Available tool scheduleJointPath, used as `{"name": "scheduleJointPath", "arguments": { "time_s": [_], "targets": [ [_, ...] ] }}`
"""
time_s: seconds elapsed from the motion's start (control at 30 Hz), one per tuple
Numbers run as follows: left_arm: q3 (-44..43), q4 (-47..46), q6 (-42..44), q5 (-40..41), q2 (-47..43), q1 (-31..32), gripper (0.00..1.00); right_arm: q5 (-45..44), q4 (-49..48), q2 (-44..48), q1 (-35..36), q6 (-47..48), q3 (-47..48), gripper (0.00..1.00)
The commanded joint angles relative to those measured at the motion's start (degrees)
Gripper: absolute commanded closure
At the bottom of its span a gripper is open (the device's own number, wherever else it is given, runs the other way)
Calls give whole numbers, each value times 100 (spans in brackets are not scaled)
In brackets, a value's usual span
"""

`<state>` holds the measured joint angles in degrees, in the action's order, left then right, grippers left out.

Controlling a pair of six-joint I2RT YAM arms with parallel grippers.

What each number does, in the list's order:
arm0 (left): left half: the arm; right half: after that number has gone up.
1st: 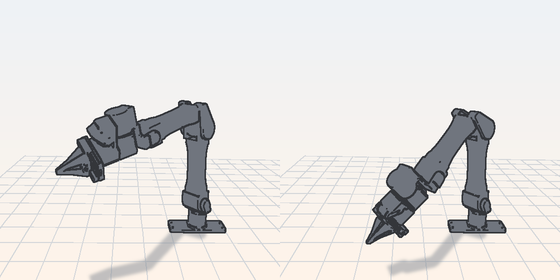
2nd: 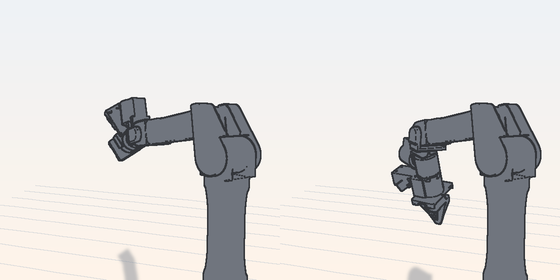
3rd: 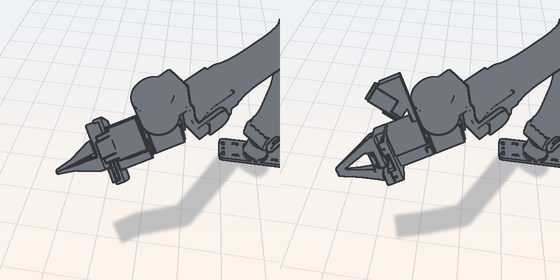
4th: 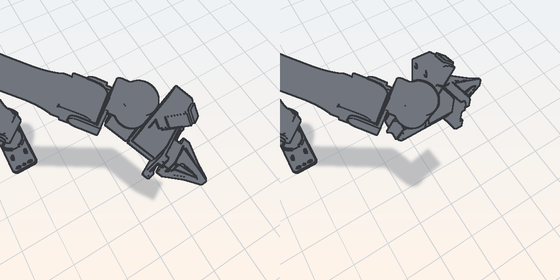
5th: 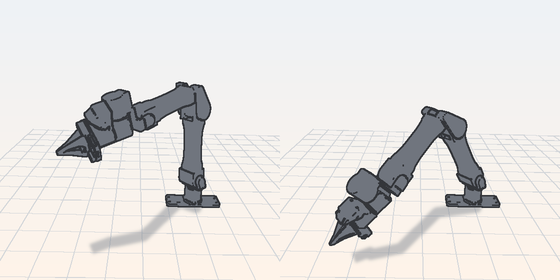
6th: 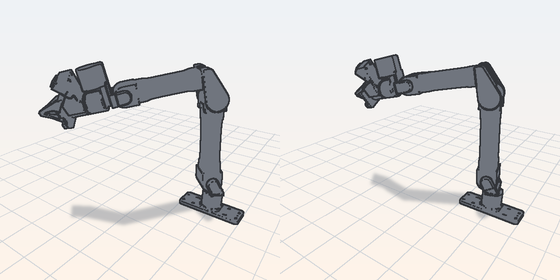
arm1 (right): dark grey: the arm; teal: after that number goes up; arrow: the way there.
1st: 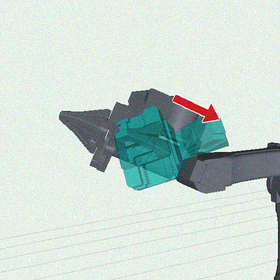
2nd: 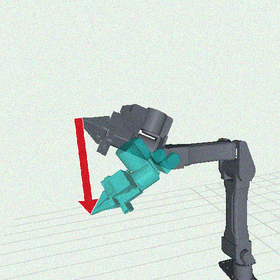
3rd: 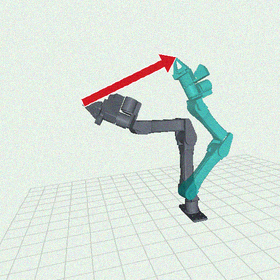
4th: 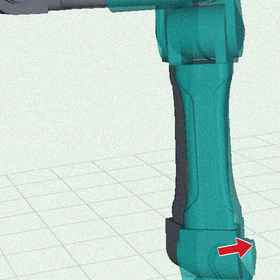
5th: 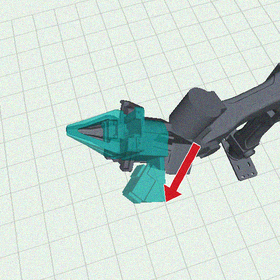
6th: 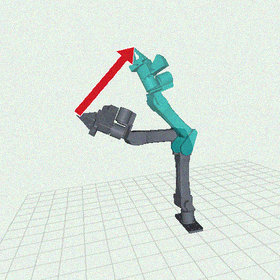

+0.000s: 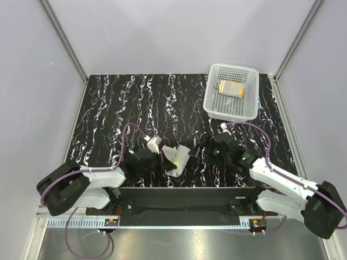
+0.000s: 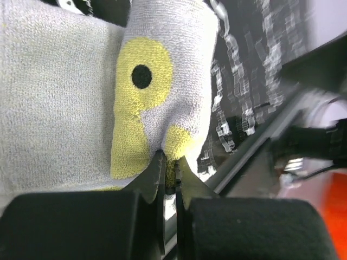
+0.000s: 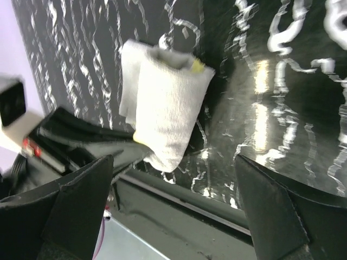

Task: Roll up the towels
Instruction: Roll the towel

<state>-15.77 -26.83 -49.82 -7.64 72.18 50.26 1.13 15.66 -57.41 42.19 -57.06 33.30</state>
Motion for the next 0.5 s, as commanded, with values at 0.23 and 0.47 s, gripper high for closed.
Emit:
{"name": "scheduleJointPath", "arguments": {
  "time_s": [0.23,0.47],
  "targets": [
    [777,-3485,-2179,-2031,964,-1096,100,907,-2585,-912,-27,-332,-500,1],
    [1251,-4761,-3024,-2155,1394,-1545,100,1030,-3762,-1693,-10,-543,-807,3]
  ]
}}
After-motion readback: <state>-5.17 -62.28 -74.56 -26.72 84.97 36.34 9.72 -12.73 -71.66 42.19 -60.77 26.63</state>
